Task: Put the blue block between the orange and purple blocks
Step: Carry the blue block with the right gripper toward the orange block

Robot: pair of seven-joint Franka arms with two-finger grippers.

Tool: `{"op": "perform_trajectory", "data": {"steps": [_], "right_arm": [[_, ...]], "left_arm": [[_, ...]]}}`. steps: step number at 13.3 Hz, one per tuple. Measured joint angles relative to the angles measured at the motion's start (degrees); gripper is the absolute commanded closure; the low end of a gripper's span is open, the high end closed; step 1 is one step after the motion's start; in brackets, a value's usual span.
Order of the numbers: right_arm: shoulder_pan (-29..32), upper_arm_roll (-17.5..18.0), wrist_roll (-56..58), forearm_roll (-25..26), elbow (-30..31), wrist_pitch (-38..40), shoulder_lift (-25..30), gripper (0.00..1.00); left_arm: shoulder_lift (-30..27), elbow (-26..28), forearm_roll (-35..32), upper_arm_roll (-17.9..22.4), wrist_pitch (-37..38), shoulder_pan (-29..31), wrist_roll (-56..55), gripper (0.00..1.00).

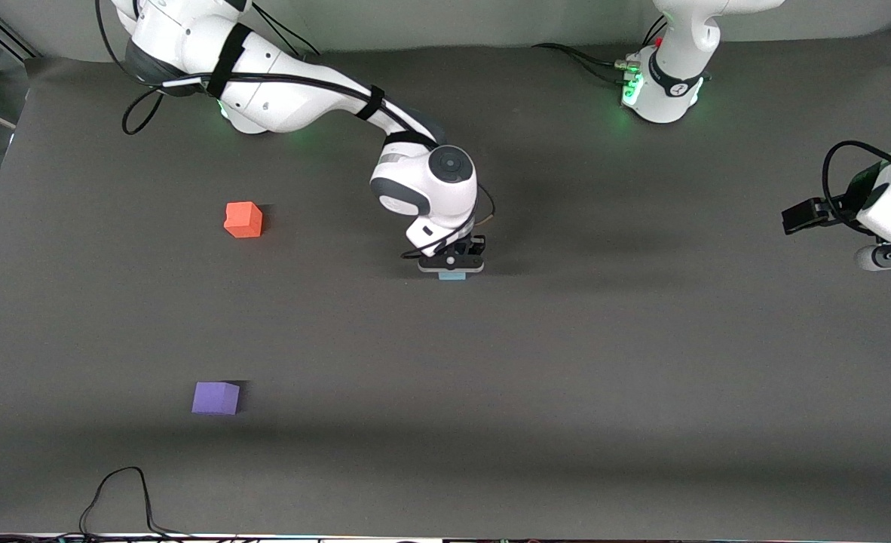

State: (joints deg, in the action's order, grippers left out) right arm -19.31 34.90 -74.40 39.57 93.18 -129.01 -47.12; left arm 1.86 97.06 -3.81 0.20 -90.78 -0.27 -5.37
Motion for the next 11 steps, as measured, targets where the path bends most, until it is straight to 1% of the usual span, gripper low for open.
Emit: {"op": "perform_trajectory", "data": {"steps": [1,2,5,6,7,8,10,11], "right_arm": [[0.9,0.1,-0.1,-0.4,-0.3,-0.1,0.5,0.68],[2.2,0.3,-0.1,-1.9,-0.6,-0.2,1.6,0.68],[6.0,0.5,2.4,-9.1,0.4,0.1,7.5,0.68],[7.3,-0.1,4.5,-12.0,1.5,0.6,10.2,0.68],[8.1,-1.9,7.5,-15.4,2.8,1.4,13.2,0.68],[8.5,-4.9,12.4,-20.2,4.0,2.8,16.6,0.68],[8.7,-12.4,23.8,-29.1,6.1,6.7,23.1,0.68],[8.9,-16.1,28.9,-31.5,7.1,8.4,26.0,0.68]], "left_arm": [[0.0,0.0,0.0,0.0,0.0,0.0,0.0,0.00],[0.0,0.0,0.0,0.0,0.0,-0.1,0.0,0.00],[0.0,0.0,0.0,0.0,0.0,-0.2,0.0,0.00],[0.0,0.0,0.0,0.0,0.0,-0.2,0.0,0.00],[0.0,0.0,0.0,0.0,0.0,-0.2,0.0,0.00],[0.0,0.0,0.0,0.0,0.0,-0.3,0.0,0.00],[0.0,0.0,0.1,0.0,0.1,-0.3,0.0,0.00],[0.0,0.0,0.1,0.0,0.2,-0.4,0.0,0.00]]}}
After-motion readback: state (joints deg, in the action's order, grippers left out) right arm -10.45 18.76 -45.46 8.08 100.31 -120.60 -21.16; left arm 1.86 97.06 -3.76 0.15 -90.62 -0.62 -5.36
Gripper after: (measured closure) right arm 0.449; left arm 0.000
